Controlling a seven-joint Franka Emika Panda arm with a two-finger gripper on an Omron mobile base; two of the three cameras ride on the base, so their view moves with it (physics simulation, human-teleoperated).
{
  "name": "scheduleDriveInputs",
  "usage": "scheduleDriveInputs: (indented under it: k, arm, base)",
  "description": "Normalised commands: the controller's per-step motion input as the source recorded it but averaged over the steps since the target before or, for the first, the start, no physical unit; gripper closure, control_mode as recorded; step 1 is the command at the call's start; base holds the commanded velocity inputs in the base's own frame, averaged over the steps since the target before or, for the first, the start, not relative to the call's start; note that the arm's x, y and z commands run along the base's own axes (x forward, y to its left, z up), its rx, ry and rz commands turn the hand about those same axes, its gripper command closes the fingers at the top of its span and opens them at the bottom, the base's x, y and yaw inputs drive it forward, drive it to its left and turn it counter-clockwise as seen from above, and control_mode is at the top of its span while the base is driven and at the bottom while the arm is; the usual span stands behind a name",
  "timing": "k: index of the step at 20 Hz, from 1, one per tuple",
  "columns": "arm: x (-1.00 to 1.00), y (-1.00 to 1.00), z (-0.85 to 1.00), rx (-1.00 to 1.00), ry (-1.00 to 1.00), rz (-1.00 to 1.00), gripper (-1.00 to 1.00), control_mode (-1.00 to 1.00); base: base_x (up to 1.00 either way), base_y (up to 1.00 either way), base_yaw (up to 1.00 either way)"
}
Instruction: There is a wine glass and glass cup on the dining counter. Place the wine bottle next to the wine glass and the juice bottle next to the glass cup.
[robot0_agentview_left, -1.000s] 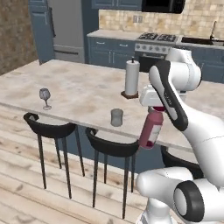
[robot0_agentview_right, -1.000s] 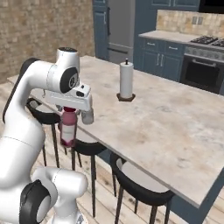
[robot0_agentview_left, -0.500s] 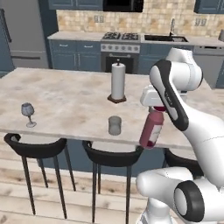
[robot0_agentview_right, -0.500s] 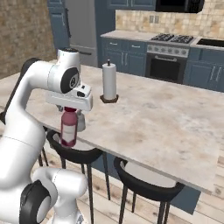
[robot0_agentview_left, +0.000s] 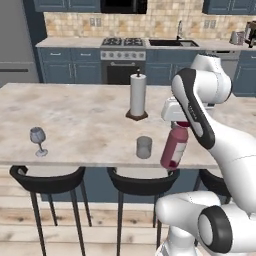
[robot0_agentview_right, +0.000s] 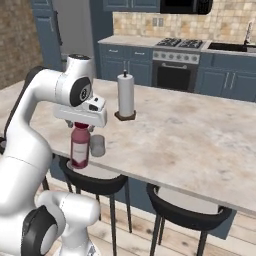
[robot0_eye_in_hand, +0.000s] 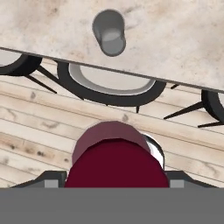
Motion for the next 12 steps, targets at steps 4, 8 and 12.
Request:
scheduleDriveInputs:
  k: [4, 8, 12]
  arm:
    - [0.0, 0.0, 0.0, 0.0, 0.0, 0.0, 1.0, 1.0]
    - [0.0, 0.0, 0.0, 0.0, 0.0, 0.0, 1.0, 1.0]
    - [0.0, 0.0, 0.0, 0.0, 0.0, 0.0, 1.0, 1.0]
  base:
    - [0.01, 0.01, -0.02]
    - [0.04, 0.0, 0.0]
    - [0.34, 0.01, -0.08]
